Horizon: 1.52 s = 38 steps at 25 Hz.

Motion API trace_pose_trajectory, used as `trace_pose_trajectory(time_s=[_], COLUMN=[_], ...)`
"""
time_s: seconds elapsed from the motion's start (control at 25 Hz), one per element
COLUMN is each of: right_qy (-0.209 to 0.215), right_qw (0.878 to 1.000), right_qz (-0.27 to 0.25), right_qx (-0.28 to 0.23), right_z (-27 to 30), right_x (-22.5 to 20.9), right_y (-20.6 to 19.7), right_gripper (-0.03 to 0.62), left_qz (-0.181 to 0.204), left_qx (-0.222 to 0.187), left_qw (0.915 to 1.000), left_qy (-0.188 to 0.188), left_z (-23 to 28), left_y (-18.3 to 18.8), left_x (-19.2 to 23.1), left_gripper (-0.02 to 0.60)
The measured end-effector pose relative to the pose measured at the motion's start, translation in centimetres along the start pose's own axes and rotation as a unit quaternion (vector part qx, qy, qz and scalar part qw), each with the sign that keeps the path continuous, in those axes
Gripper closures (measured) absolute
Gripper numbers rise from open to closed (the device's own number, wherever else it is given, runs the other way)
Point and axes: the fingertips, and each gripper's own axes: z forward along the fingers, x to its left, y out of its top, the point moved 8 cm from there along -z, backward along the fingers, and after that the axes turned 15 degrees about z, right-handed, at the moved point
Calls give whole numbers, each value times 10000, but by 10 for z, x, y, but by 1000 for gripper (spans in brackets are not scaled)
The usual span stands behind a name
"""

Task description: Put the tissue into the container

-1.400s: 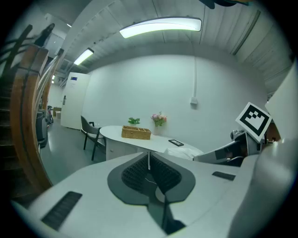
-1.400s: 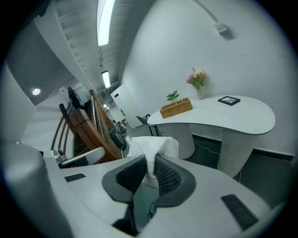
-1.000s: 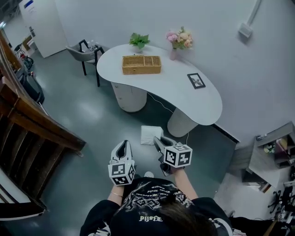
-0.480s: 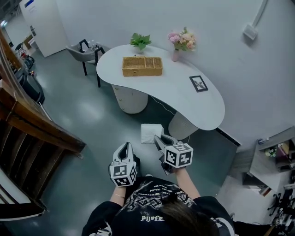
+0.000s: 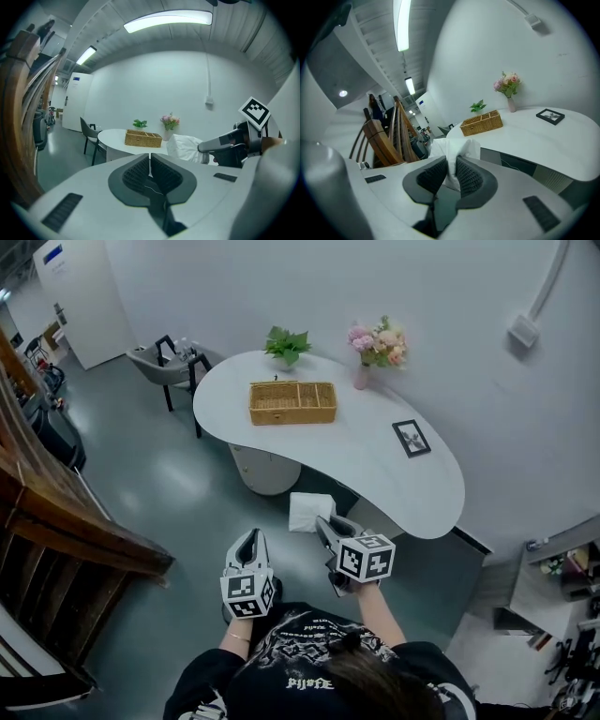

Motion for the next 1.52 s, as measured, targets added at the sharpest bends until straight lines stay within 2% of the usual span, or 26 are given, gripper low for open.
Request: trace_pose_trajectory(time_s=[0.28, 0.52, 1.04, 1.28, 1.44, 1.52], right_qy=[-84, -211, -606, -653, -607, -563], right_qw=[9997, 9997, 9978, 9972, 9976, 9979], right_qz=[190, 95, 186, 244, 225, 204], right_qx=[-90, -80, -197, -263, -242, -230], right_z=[73, 126, 204, 217, 225, 231], right_x=[9, 19, 20, 25, 24, 20], right_y=[48, 73, 115, 121, 131, 139], right_gripper=[510, 510, 510, 510, 510, 510], left_qz=[129, 317, 252, 178, 339, 302], left_qx=[64, 111, 60, 72, 118, 159], left_qw=[9998, 9990, 9983, 9981, 9976, 9979], left_qy=[-114, -294, -524, -591, -599, -557], left_z=[71, 119, 194, 207, 212, 217], left_y=[29, 45, 58, 57, 57, 55], left_x=[64, 105, 187, 200, 196, 196], left_gripper=[551, 551, 551, 551, 551, 551])
